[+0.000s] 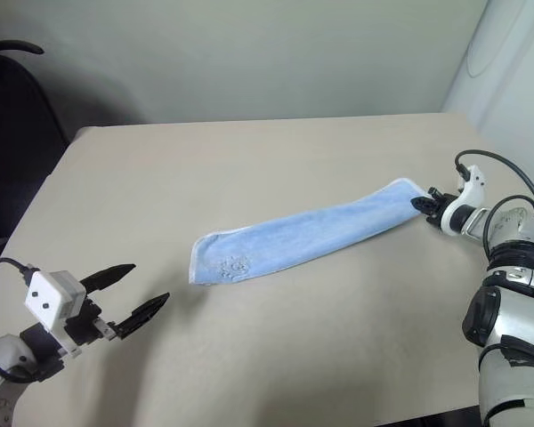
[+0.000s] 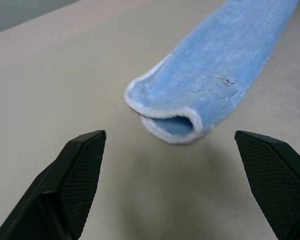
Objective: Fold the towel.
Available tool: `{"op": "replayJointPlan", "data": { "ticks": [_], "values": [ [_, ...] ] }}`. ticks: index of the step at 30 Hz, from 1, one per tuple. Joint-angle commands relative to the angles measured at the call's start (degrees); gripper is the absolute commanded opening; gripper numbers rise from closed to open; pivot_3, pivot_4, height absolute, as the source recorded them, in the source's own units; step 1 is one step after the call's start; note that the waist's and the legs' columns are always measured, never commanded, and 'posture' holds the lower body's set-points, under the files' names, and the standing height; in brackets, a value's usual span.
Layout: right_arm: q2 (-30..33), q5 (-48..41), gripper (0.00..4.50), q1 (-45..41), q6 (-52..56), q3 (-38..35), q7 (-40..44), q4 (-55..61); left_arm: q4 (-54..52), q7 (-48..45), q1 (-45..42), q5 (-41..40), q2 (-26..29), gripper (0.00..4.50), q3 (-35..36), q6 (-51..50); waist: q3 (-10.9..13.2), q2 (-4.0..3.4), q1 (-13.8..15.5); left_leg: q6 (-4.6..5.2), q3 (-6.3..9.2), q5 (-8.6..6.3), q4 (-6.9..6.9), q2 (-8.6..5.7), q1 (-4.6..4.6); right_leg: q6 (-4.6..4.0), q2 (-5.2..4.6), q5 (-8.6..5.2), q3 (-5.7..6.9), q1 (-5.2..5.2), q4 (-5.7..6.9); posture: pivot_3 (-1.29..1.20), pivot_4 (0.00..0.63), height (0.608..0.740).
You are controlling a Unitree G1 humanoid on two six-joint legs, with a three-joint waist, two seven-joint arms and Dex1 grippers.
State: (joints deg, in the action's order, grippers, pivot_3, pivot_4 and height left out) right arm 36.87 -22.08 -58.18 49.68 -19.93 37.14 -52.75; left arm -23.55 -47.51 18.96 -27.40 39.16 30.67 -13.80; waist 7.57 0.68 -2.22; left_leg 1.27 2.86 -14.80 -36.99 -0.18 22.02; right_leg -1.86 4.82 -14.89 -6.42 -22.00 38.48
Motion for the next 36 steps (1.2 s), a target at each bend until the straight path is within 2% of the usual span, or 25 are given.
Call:
{"op": "replayJointPlan", "data": {
  "ticks": [1, 8, 12, 15, 18, 19, 23, 28, 32, 35, 36],
  "values": [
    [1.00, 2.70, 0.03, 0.31, -6.48, 9.33, 11.27, 12.78, -0.06, 0.31, -1.26, -0.05, 0.46, 4.50, -0.51, 0.17, 0.04, -0.07, -0.44, 0.00, -0.02, 0.00, 0.00, 0.00, 0.01, 0.00, 0.01, 0.00, 0.00, -0.03, 0.00, 0.00, 0.150, 0.740],
    [0.94, 5.94, 0.03, 6.40, -14.52, 27.55, 27.19, 39.02, 0.07, 0.73, -2.38, 0.25, 0.40, 4.50, -1.44, 0.05, 0.06, -0.11, -0.88, -0.22, 0.03, 0.05, 0.07, 0.04, 0.02, -0.01, 0.09, -0.03, 0.01, 0.00, -0.19, 0.00, 0.150, 0.740],
    [-0.83, 10.69, 0.03, 10.60, -18.97, 36.90, 29.14, 46.29, -0.73, 1.78, -2.29, 0.41, -0.38, 4.50, -2.04, 0.19, 0.06, -0.11, -0.87, -0.45, 0.06, 0.18, 0.00, 0.06, 0.01, 0.00, 0.09, -0.02, 0.03, 0.12, -0.33, 0.00, 0.150, 0.740],
    [-4.94, 13.32, 0.03, 11.81, -20.57, 39.76, 25.87, 44.31, -1.74, 2.97, -1.57, 0.11, -1.26, 4.50, -1.79, 0.19, 0.06, -0.10, -0.64, -0.44, 0.08, 0.18, -0.07, 0.06, 0.00, 0.08, 0.06, 0.02, 0.04, 0.19, -0.41, 0.00, 0.150, 0.740],
    [-8.22, 14.61, 0.03, 11.59, -20.26, 39.80, 23.22, 41.38, -2.94, 3.75, -0.31, 0.06, -2.14, 4.50, -1.54, 0.25, 0.06, -0.10, -0.57, -0.42, 0.06, 0.17, -0.10, 0.05, 0.01, 0.10, 0.04, 0.04, 0.03, 0.17, -0.41, 0.00, 0.150, 0.740],
    [-8.77, 14.26, 0.23, 11.63, -19.64, 39.31, 23.13, 41.00, -3.37, 4.02, 0.08, 0.04, -2.44, 4.50, -1.53, 0.24, 0.05, -0.10, -0.42, -0.42, 0.06, 0.17, -0.10, 0.05, 0.01, 0.10, 0.04, 0.04, 0.04, 0.17, -0.41, 0.00, 0.150, 0.740],
    [-7.74, 11.85, 1.30, 12.92, -17.96, 37.85, 26.51, 42.74, -5.03, 5.44, 1.27, -0.74, -3.92, 4.50, -1.60, -0.05, 0.05, -0.09, -0.20, -0.52, 0.05, 0.22, -0.08, 0.05, 0.01, 0.10, 0.03, 0.03, 0.04, 0.18, -0.45, 0.00, 0.150, 0.740],
    [-6.33, 5.85, 2.99, 14.55, -15.10, 31.66, 27.85, 46.59, -6.59, 7.44, 1.35, -3.81, -5.91, 4.50, -1.00, -1.73, 0.05, -0.09, -0.11, -0.59, 0.04, 0.27, -0.07, 0.05, 0.00, 0.10, 0.03, 0.03, 0.04, 0.24, -0.49, 0.00, 0.150, 0.740],
    [-5.34, -0.86, 2.99, 15.58, -11.63, 24.90, 28.72, 49.24, -7.37, 9.89, 1.18, -9.14, -7.51, 4.50, 0.35, -5.09, 0.04, -0.08, -0.10, -0.74, 0.04, 0.36, -0.07, 0.05, -0.01, 0.11, 0.05, 0.03, 0.03, 0.26, -0.48, 0.00, 0.150, 0.740],
    [-7.14, 2.38, 2.34, 14.03, -13.10, 24.46, 22.66, 43.33, -7.77, 13.70, 0.96, -15.37, -9.02, 4.50, 1.62, -9.80, 0.03, -0.05, -0.12, -0.76, 0.04, 0.37, -0.07, 0.05, -0.12, 0.13, 0.05, 0.02, 0.03, 0.36, -0.50, 0.00, 0.150, 0.740],
    [-7.99, 3.51, 2.00, 13.63, -14.15, 24.80, 21.21, 41.10, -7.83, 14.65, 0.79, -16.89, -9.36, 4.50, 1.91, -10.92, 0.03, -0.05, -0.18, -0.76, 0.04, 0.37, -0.07, 0.06, -0.16, 0.13, 0.05, 0.02, 0.03, 0.39, -0.50, 0.00, 0.150, 0.740]
  ]
}}
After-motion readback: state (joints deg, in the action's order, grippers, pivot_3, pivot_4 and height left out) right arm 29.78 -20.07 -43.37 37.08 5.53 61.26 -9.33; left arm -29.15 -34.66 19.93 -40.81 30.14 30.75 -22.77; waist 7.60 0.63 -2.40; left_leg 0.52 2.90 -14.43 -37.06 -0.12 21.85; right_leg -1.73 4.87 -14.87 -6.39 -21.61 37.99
